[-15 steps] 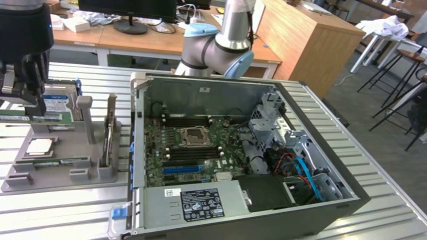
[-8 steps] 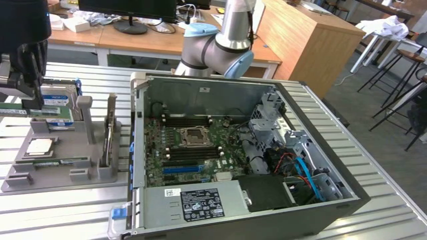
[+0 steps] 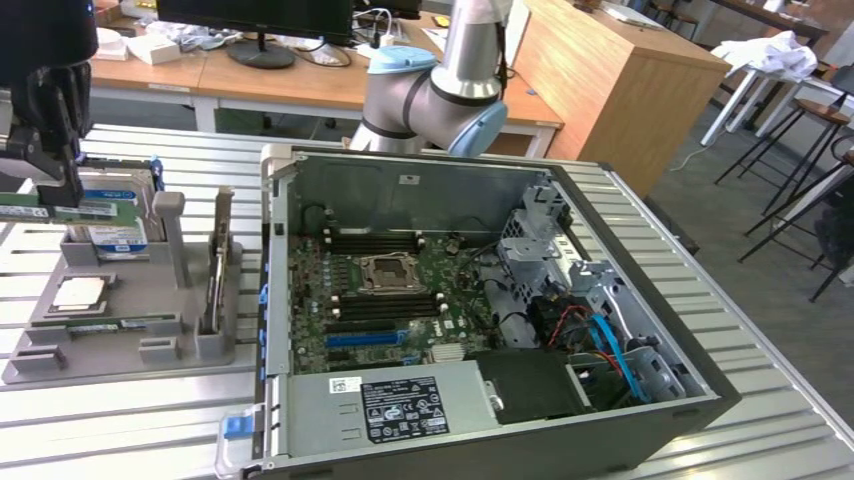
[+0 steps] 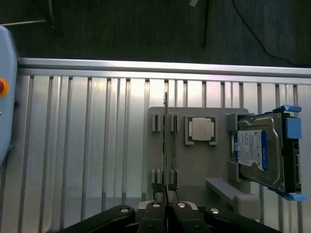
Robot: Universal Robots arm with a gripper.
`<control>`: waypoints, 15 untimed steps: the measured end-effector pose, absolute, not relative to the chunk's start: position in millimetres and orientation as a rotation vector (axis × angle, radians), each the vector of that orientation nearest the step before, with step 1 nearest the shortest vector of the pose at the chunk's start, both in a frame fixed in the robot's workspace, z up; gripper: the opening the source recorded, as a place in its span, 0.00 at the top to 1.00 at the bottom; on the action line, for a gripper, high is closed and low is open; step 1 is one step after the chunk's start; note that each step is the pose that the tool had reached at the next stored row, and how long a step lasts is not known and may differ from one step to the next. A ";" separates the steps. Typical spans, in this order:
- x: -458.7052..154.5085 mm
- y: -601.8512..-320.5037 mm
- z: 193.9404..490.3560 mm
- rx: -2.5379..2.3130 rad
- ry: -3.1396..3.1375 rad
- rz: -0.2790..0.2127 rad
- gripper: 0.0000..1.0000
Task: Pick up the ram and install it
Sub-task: 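Pick up the ram and move it above insertion slot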
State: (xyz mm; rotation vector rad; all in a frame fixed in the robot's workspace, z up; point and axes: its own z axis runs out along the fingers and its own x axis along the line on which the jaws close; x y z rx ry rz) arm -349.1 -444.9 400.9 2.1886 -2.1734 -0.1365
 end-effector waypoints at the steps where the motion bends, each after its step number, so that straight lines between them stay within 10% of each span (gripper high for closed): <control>1: -349.1 -444.9 402.0 2.189 -2.173 -0.136 0.89; 15: -348.9 -444.9 406.6 2.189 -2.174 -0.136 0.89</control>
